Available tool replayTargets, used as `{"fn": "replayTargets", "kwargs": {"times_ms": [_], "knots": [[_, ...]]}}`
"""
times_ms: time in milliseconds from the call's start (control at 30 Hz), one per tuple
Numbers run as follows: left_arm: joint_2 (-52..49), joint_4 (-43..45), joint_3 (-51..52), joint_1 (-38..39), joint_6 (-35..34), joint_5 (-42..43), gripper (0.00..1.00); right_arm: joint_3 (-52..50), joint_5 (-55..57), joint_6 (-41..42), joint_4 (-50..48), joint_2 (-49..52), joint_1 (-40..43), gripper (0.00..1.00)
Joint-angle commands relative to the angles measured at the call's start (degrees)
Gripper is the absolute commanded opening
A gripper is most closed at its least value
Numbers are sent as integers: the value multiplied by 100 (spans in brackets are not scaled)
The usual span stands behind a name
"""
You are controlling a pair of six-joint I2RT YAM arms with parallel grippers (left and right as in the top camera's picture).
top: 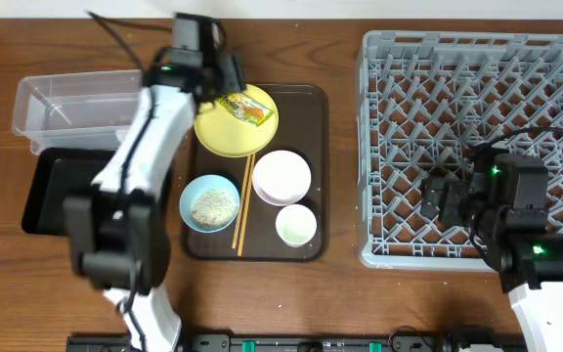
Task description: Sort waste into correct bins and load items into the dishwasher rack
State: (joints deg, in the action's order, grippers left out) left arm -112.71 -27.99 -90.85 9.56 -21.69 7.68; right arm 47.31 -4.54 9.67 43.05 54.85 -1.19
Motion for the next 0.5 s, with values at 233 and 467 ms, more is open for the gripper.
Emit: {"fn": "replayTargets", "kwargs": {"times_ms": [233,467], "knots": [[-964,153,13,168,-1467,369,68,142,-46,59,15,-46,-72,99],[-1274,129,48,284,-1738,619,69,142,-46,59,13,-46,-72,99]]}}
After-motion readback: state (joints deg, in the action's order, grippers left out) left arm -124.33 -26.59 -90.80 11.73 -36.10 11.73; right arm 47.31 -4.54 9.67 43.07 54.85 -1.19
